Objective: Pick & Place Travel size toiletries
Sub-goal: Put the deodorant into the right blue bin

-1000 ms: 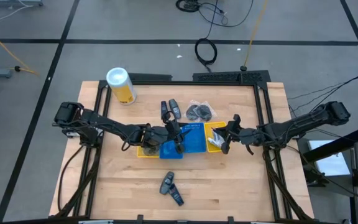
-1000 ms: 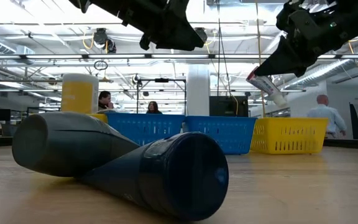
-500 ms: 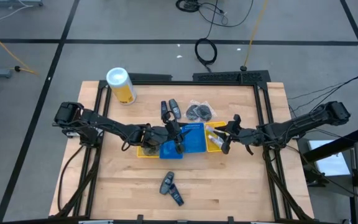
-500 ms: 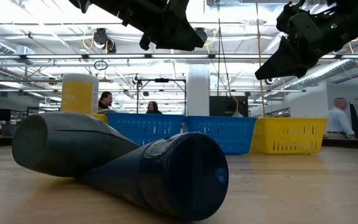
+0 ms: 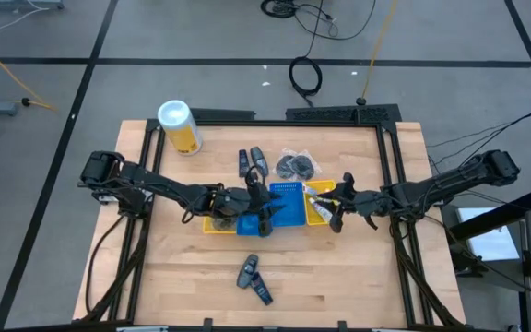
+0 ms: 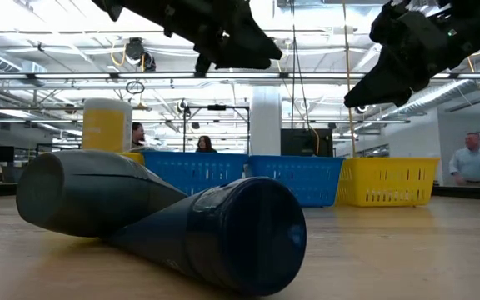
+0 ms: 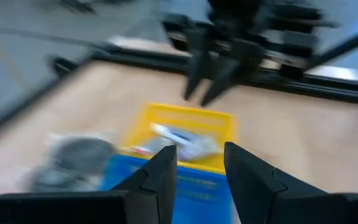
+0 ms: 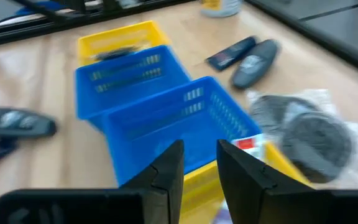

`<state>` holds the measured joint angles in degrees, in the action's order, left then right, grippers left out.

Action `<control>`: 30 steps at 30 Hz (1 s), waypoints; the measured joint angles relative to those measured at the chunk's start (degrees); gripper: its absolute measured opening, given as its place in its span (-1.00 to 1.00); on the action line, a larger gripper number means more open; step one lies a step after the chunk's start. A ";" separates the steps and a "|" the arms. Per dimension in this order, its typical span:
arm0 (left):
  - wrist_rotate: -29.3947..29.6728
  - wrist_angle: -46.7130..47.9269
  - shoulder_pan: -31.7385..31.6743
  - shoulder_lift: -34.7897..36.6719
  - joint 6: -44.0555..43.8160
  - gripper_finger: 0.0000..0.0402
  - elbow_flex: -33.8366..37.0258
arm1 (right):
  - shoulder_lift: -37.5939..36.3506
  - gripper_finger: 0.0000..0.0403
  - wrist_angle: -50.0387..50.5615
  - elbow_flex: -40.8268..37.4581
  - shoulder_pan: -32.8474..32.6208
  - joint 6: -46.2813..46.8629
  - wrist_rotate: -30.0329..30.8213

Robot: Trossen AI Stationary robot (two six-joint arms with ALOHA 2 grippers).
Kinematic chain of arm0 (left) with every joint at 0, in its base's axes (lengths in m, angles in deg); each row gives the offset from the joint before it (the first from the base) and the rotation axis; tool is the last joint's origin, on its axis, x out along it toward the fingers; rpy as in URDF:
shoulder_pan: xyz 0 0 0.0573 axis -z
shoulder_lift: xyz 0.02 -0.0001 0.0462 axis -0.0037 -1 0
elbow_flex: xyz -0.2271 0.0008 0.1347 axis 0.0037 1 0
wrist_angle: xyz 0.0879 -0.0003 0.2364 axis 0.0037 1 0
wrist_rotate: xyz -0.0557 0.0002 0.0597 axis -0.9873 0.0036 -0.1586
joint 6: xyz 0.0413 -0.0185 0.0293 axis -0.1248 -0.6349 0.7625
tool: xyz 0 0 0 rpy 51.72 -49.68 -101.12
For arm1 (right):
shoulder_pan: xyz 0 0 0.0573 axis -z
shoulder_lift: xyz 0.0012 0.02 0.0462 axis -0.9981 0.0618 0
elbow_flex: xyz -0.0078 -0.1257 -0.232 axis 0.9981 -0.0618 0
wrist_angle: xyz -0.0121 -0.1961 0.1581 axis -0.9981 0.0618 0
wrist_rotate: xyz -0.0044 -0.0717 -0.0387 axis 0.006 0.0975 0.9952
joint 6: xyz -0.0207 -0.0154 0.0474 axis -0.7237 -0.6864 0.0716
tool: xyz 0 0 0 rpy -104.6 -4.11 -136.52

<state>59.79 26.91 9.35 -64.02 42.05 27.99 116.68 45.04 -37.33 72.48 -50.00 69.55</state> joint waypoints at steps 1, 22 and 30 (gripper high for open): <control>-3.06 0.19 -0.01 0.00 -2.14 -0.33 0.02 | 0.00 -0.55 0.00 0.00 0.00 0.05 -1.46; -19.11 33.46 13.16 -0.13 -63.05 -0.36 -3.33 | 0.00 -0.56 0.02 0.02 -0.02 -3.66 -10.48; -16.24 47.19 14.96 -3.31 -63.35 -0.54 -15.49 | 0.00 -0.56 -0.02 0.04 -0.02 -4.28 -10.46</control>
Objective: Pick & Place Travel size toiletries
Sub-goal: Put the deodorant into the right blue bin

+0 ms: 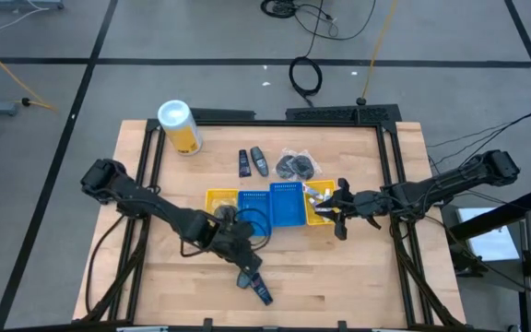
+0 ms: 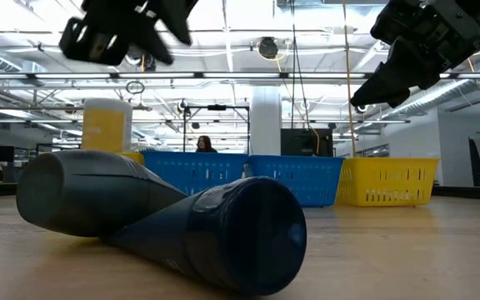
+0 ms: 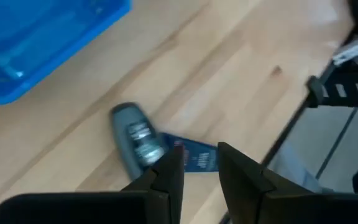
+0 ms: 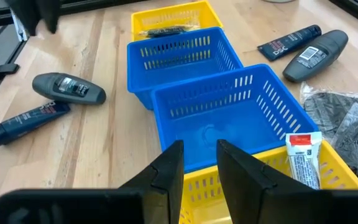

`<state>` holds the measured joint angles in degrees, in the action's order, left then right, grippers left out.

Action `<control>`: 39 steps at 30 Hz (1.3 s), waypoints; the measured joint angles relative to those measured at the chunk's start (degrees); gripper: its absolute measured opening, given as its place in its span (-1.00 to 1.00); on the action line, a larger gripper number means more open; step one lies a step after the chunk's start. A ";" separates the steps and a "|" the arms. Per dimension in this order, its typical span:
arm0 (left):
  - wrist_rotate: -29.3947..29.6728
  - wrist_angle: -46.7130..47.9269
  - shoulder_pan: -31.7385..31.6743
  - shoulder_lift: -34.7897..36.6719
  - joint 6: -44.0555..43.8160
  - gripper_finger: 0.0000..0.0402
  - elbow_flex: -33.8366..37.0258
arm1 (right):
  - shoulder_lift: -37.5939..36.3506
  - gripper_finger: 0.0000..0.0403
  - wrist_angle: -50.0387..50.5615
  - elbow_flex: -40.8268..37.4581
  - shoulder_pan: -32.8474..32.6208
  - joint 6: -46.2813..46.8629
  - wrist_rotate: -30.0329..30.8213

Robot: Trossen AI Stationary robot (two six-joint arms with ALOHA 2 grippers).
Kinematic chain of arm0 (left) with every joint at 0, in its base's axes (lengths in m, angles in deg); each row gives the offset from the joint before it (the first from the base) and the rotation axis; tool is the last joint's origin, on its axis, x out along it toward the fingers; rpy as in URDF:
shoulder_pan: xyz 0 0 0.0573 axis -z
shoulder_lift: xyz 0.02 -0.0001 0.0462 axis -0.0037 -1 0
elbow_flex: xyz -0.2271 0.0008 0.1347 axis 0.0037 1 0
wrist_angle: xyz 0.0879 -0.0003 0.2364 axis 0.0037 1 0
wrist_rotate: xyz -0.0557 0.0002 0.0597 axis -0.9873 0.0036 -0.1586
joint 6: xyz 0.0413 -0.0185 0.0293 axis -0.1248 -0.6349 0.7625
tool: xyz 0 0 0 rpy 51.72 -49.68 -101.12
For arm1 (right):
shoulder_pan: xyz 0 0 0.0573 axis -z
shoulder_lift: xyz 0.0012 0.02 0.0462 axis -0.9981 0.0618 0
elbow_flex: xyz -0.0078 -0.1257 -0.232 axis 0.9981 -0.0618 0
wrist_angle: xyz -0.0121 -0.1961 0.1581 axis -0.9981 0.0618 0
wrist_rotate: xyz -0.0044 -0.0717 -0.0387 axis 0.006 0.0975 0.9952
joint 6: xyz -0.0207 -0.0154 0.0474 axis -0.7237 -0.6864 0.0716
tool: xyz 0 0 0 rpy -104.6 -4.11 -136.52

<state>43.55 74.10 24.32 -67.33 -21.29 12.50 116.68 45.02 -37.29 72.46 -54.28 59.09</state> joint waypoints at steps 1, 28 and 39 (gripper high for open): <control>-0.02 0.16 0.01 -1.02 0.32 -0.54 -1.21 | 0.00 -0.56 0.00 0.00 0.00 0.00 0.00; -8.65 17.73 -0.27 -15.62 8.89 -0.55 -19.04 | 0.00 -0.56 0.09 0.00 0.00 -1.09 -0.07; -8.96 17.14 -1.04 -15.62 8.77 -0.40 -19.04 | 0.00 -0.56 0.09 0.00 0.00 -1.73 -0.07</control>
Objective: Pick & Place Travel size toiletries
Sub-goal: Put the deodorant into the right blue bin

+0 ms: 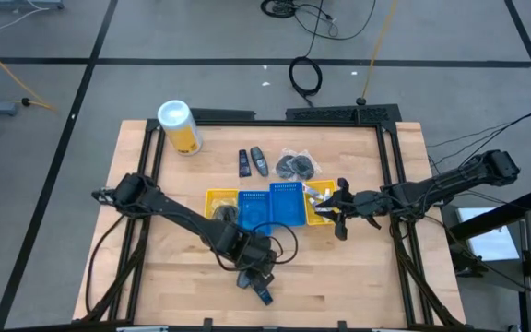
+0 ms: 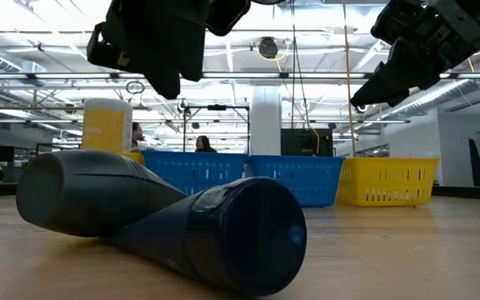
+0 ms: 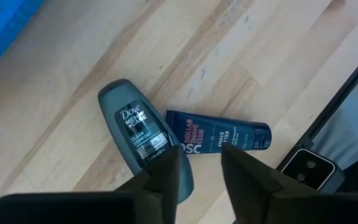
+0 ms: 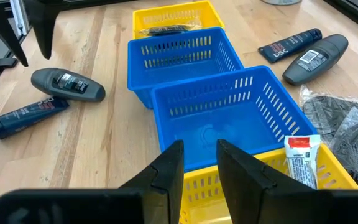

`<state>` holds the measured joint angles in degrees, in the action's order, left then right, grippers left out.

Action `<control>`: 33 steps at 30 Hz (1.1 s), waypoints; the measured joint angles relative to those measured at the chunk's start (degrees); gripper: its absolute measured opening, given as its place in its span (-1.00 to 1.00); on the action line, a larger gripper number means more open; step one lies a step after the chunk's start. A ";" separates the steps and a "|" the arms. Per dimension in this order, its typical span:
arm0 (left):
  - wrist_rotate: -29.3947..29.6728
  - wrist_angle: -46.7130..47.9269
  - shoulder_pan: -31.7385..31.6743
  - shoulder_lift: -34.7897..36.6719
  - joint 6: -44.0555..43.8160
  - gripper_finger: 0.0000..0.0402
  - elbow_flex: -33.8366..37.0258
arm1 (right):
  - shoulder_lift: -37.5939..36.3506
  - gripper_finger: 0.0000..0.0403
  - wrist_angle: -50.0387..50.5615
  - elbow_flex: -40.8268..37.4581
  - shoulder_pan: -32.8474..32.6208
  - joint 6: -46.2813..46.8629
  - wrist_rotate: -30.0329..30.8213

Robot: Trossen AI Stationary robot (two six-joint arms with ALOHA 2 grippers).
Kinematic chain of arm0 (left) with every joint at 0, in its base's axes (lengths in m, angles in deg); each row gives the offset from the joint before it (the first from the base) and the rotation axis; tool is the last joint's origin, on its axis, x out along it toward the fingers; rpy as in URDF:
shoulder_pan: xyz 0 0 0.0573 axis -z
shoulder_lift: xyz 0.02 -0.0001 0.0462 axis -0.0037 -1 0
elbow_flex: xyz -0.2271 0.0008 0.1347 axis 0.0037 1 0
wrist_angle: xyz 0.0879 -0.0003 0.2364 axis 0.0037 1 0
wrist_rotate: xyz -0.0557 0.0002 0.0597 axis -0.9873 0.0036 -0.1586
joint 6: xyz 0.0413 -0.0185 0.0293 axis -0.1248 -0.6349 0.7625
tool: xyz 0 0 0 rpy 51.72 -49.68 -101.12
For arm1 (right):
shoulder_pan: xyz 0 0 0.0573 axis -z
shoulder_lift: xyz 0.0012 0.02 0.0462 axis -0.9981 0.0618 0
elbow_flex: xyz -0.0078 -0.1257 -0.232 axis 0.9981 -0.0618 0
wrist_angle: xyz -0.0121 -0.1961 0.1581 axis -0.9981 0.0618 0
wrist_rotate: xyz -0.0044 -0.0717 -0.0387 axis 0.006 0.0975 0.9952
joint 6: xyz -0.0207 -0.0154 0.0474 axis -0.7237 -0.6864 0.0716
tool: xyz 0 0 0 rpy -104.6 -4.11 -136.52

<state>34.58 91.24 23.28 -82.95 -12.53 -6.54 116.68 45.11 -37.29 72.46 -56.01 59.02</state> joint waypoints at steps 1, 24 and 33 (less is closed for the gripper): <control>0.00 0.17 0.00 0.00 -0.05 -0.35 0.00 | 0.00 -0.56 0.00 0.00 0.00 0.00 -0.02; -0.11 5.60 -0.55 -0.46 -10.84 0.49 0.67 | 0.02 -0.56 0.09 0.00 0.00 -0.24 -0.01; 0.60 6.00 -0.50 -0.52 -13.38 0.49 0.76 | 0.02 -0.56 0.42 0.00 0.02 -0.24 -0.02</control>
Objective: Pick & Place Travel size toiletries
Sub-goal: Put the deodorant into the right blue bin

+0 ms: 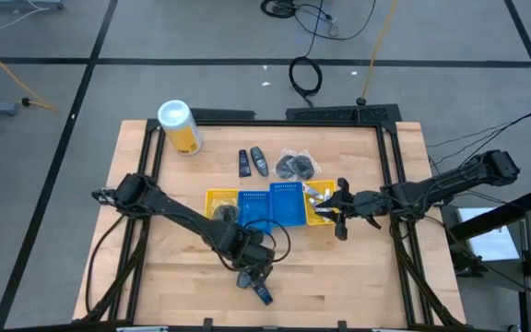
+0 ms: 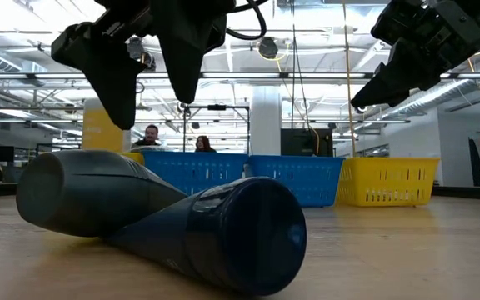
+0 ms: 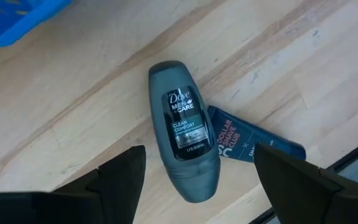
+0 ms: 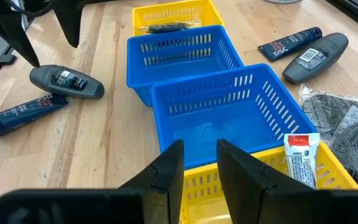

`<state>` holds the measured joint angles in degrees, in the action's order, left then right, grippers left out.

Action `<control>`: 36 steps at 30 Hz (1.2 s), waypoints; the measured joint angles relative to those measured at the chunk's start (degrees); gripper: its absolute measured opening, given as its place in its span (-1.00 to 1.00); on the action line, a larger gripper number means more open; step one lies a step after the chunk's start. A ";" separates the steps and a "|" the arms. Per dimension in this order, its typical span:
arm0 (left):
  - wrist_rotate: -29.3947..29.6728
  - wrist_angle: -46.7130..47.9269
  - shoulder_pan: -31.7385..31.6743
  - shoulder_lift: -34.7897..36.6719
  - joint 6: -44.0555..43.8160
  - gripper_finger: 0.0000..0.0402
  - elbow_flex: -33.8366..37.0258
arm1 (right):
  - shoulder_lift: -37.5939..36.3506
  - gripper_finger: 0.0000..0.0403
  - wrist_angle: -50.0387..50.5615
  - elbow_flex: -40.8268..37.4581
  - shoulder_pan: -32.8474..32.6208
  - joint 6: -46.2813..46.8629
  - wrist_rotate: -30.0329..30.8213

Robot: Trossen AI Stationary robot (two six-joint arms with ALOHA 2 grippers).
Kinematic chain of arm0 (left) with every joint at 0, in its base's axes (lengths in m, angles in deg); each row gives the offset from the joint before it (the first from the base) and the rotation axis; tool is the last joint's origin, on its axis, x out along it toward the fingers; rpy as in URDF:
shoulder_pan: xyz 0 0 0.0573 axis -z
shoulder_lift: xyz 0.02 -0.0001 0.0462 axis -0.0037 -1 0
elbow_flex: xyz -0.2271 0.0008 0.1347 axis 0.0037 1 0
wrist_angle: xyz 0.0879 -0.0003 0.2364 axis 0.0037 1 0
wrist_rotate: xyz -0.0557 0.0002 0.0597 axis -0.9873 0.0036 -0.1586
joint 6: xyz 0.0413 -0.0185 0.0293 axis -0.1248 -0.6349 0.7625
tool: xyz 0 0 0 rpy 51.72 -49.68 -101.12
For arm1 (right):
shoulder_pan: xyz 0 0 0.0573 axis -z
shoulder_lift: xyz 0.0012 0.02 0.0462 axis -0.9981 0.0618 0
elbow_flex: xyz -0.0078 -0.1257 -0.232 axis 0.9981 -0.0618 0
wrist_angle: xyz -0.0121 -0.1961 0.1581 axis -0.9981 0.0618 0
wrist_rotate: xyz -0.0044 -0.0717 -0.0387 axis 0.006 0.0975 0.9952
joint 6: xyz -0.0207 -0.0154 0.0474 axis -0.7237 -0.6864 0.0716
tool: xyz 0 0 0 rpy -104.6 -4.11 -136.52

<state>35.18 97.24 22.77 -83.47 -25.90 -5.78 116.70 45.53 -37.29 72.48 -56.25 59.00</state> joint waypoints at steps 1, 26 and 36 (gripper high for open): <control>0.06 -0.01 0.00 0.00 -0.11 0.49 0.01 | 0.00 -0.56 0.00 0.00 -0.02 0.00 0.01; -7.58 -1.54 -0.09 -10.19 1.70 0.49 0.17 | -0.01 -0.56 0.02 -0.02 -0.01 0.02 0.11; -8.20 -1.49 -0.75 -10.64 1.81 0.19 0.17 | 0.00 -0.56 0.00 -0.02 0.00 0.02 0.15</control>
<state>26.98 95.75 22.03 -94.12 -24.10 -5.60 116.70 45.53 -37.31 72.48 -56.23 59.15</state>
